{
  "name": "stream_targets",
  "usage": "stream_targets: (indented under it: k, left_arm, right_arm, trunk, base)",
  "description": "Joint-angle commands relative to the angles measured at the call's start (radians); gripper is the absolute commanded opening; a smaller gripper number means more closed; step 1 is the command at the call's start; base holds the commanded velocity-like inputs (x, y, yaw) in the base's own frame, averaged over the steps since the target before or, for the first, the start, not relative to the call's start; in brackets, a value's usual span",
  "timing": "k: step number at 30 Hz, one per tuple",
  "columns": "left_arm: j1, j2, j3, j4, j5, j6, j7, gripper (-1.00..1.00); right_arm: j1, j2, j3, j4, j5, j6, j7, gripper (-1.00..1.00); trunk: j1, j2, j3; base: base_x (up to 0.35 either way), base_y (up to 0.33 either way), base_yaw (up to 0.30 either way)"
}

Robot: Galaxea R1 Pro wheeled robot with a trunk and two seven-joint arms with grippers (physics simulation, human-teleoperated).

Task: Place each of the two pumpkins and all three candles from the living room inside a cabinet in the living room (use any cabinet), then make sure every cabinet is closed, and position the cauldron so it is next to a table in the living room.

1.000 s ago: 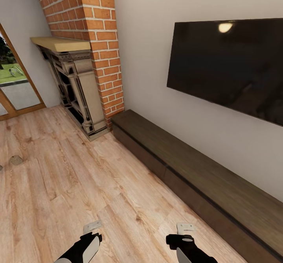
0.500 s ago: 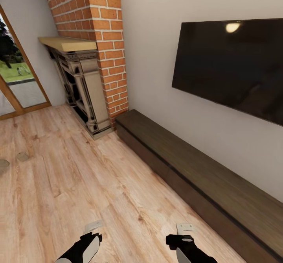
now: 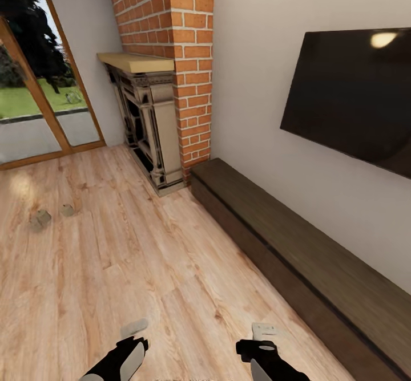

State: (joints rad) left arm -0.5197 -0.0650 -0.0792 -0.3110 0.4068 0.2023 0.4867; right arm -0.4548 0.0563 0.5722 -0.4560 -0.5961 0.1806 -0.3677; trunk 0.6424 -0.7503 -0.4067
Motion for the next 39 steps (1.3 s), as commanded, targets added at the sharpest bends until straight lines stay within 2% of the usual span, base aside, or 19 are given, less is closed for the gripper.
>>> stream_targets:
  k: [1, 39]
  left_arm:
    - [0.0, 0.001, -0.008, -0.002, 0.005, 0.006, 0.007, 1.0]
    - [0.0, 0.001, -0.008, -0.002, 0.006, 0.006, 0.007, 1.0]
  right_arm:
    - [-0.001, 0.0, 0.008, -0.002, -0.006, 0.003, -0.009, 1.0]
    - [-0.001, 0.002, 0.008, 0.003, -0.003, 0.0, -0.008, 1.0]
  trunk:
    - [0.0, -0.001, -0.001]
    - [0.0, -0.001, -0.001]
  base:
    - [-0.075, 0.0, 0.291]
    - [-0.003, 0.0, 0.291]
